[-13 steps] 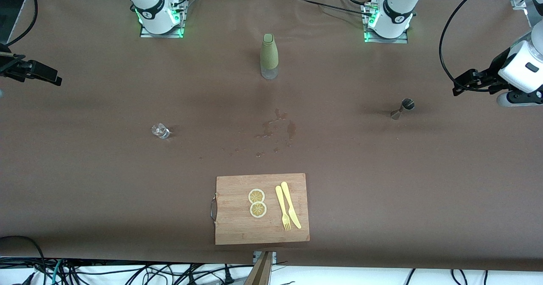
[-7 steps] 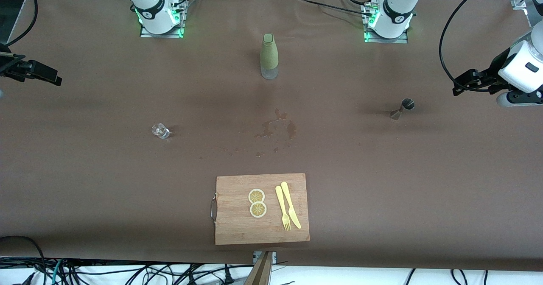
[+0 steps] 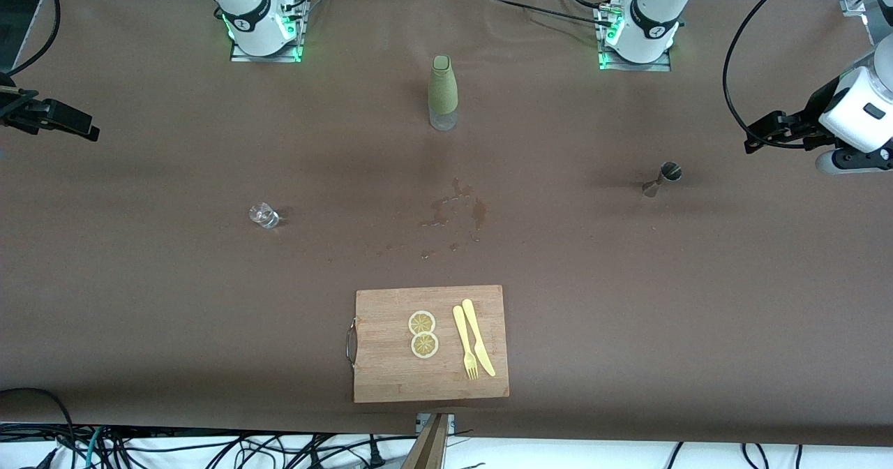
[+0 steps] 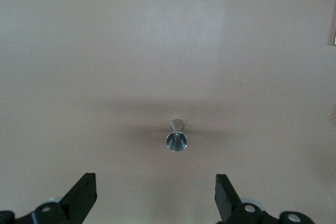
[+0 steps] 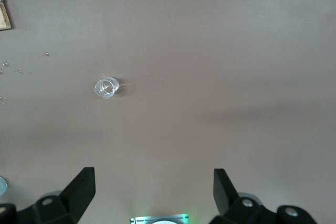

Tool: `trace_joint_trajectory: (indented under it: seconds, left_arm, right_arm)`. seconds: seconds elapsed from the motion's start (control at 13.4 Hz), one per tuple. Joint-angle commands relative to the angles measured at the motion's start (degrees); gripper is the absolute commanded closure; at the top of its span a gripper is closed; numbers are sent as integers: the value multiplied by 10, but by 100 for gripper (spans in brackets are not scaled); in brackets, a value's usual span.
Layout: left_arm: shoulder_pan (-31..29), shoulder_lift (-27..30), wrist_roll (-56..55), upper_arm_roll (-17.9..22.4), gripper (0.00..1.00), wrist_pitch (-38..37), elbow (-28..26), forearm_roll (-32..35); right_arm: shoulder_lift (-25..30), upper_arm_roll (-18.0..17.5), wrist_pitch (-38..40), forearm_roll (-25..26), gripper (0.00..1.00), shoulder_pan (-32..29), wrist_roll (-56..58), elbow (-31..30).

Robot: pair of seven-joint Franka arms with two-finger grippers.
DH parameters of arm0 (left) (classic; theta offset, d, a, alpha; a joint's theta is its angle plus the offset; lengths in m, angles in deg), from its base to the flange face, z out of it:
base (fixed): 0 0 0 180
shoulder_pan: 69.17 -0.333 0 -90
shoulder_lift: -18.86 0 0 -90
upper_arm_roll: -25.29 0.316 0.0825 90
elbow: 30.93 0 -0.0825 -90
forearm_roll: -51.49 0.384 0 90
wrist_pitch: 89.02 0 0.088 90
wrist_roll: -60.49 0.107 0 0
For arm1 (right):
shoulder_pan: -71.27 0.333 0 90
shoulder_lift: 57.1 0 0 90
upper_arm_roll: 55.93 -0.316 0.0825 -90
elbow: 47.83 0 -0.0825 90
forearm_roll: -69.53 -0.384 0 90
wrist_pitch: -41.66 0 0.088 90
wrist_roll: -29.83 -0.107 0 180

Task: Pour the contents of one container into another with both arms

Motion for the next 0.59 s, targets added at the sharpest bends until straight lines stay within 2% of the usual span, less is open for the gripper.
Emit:
trace_joint_trajectory:
  seconds: [0.0,0.37,0.52]
  left_arm:
    - [-15,52,1,0,0,-3,-51,-12]
    - [-31,107,22,0,0,76,-149,-12]
    - [-60,108,123,2,0,115,-176,-14]
  right_arm:
    - [-4,0,12,-11,0,-8,5,8]
    - [-16,28,13,-29,0,-14,116,6]
    - [-30,47,22,-66,0,-25,186,6]
